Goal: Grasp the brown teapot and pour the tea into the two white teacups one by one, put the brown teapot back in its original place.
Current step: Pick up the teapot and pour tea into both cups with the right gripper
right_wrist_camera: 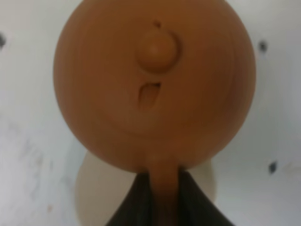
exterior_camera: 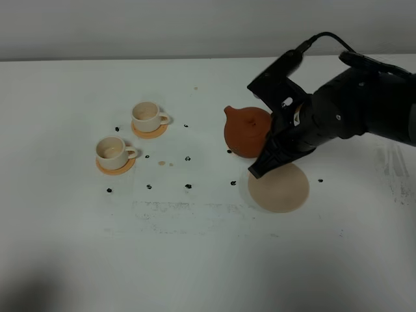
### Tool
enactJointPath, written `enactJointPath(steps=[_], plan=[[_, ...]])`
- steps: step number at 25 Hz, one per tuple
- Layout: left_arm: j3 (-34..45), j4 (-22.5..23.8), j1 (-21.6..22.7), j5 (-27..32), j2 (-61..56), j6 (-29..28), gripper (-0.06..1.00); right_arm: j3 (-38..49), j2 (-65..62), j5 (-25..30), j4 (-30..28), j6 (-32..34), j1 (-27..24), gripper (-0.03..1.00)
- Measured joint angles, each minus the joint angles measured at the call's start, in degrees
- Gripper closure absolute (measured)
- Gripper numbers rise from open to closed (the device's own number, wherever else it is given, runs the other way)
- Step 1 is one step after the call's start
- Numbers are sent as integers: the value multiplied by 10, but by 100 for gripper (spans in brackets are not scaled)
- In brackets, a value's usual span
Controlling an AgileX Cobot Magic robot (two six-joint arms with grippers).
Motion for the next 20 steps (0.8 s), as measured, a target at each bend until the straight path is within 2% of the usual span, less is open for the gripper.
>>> enactJointPath(steps=[12, 20], plan=[[0, 0, 0, 0, 0, 0, 52, -201, 122, 67, -36, -26, 26, 85], [0, 0, 0, 0, 0, 0, 52, -301, 200, 83, -54, -55, 57, 85]])
